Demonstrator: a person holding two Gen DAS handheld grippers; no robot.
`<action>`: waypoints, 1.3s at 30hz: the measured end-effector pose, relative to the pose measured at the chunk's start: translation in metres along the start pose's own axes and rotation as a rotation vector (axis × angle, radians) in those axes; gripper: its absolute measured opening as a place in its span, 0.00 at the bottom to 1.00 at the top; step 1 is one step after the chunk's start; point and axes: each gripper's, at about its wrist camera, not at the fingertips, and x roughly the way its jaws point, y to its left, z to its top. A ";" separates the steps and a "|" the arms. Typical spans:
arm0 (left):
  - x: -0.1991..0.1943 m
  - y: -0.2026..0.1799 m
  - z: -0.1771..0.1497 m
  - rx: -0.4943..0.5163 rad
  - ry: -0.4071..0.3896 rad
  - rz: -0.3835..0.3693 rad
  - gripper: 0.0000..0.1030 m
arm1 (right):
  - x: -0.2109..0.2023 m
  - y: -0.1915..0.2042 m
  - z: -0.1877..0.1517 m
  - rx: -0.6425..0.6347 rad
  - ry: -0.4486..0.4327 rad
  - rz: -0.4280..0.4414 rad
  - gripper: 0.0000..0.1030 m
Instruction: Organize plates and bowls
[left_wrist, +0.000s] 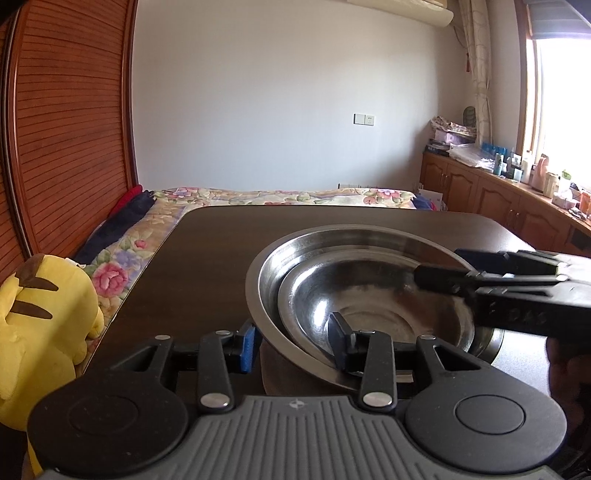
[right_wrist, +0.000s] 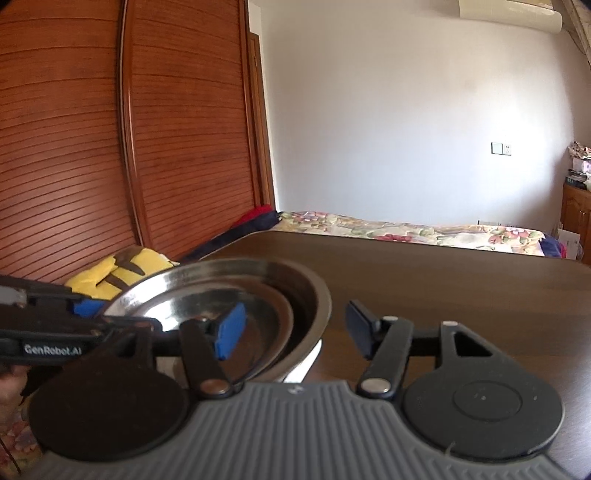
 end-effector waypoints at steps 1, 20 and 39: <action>0.000 0.000 0.000 -0.001 0.001 0.000 0.42 | -0.002 -0.002 0.001 -0.001 0.000 -0.006 0.61; -0.036 -0.011 0.014 0.023 -0.080 0.052 1.00 | -0.066 -0.013 -0.010 0.017 -0.006 -0.137 0.91; -0.051 -0.049 0.008 0.032 -0.089 0.029 1.00 | -0.081 -0.028 -0.030 0.128 0.021 -0.304 1.00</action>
